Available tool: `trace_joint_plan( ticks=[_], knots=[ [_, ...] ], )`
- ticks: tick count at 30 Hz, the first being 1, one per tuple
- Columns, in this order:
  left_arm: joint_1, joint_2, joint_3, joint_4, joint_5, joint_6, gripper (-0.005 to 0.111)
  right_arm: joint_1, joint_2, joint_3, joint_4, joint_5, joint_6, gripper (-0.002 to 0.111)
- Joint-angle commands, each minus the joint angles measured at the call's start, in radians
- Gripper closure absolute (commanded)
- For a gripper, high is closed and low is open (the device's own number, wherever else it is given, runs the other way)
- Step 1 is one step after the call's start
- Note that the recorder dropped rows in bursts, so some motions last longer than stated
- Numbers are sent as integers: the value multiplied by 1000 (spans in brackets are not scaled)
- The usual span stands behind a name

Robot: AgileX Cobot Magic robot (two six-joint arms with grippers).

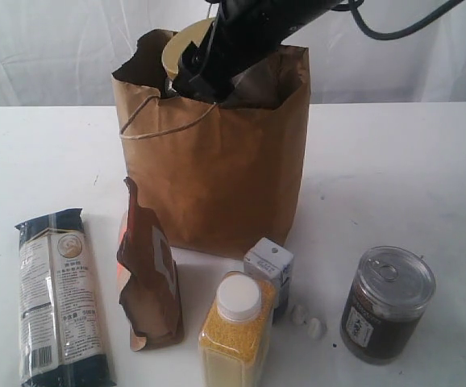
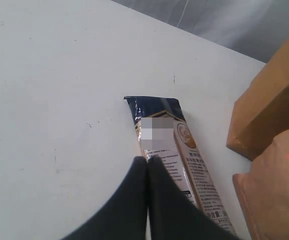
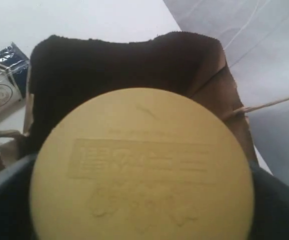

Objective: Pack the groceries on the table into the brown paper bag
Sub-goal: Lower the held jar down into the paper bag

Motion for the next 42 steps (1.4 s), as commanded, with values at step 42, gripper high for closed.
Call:
trace_joint_plan(
  ticks=[42],
  knots=[
    [-6, -3, 6, -4, -2, -1, 107, -88, 130, -7, 188, 12, 101, 105]
  ],
)
